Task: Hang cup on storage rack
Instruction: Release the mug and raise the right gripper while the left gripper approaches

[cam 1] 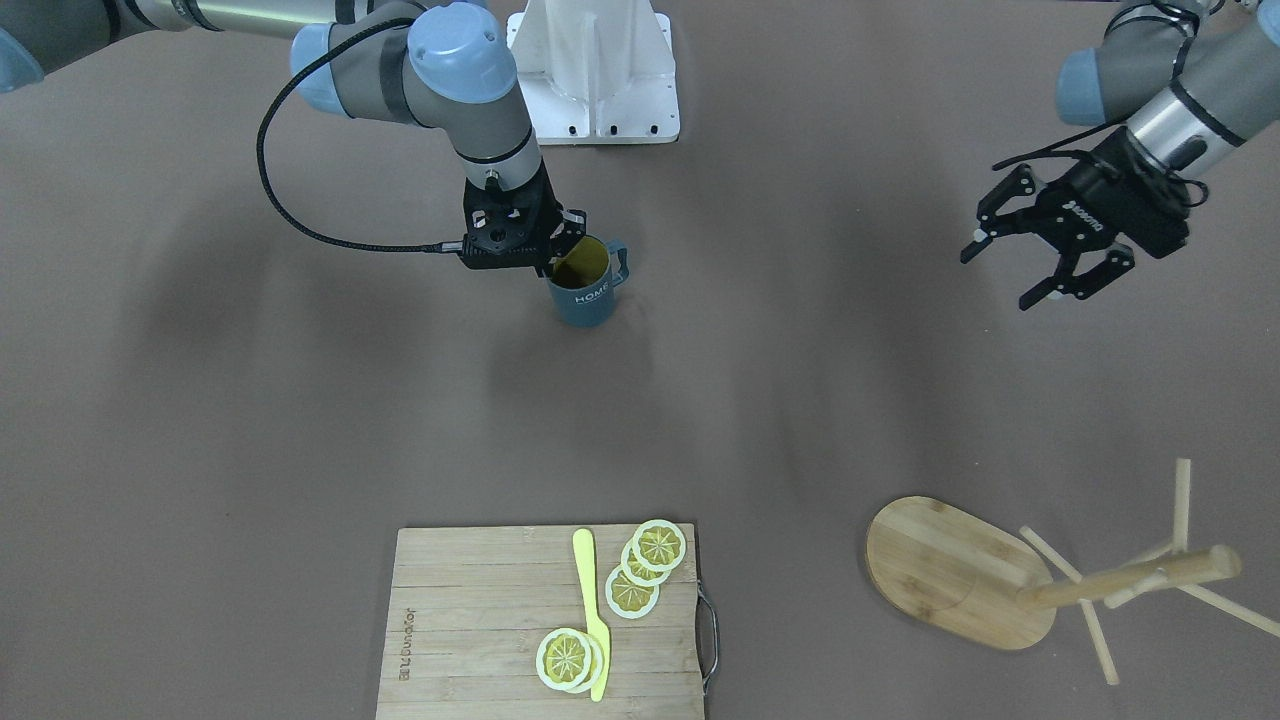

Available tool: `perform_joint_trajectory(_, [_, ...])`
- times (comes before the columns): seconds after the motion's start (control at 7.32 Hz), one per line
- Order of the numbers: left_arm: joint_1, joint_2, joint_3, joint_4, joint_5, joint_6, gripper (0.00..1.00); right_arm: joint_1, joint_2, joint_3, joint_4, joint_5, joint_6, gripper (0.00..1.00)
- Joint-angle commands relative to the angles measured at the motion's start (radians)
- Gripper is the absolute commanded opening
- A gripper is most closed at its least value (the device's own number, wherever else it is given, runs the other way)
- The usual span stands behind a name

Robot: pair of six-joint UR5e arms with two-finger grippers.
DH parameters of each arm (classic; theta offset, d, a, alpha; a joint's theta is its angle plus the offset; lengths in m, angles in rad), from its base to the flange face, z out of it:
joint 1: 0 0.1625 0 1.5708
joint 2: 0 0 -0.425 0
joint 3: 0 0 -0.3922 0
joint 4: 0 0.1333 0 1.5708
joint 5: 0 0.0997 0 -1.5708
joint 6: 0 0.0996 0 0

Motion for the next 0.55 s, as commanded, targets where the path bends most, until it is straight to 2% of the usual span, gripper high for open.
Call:
perform_joint_trajectory(0.0, [0.133,-0.113,0.001,0.053,0.041,-0.004,0.77,-0.006,0.006,0.007,0.000,0.001,0.007,1.00])
perform_joint_trajectory(0.14, [0.208,-0.158,0.001,0.070,0.125,-0.070,0.80,0.015,0.005,0.030,-0.001,0.007,0.005,1.00])
perform_joint_trajectory(0.27, [0.263,-0.196,-0.002,0.069,0.223,-0.134,0.97,0.062,-0.002,0.050,-0.002,0.039,0.004,1.00])
perform_joint_trajectory(0.41, [0.319,-0.219,-0.004,0.052,0.297,-0.167,0.97,0.114,-0.006,0.051,0.001,0.069,-0.010,1.00])
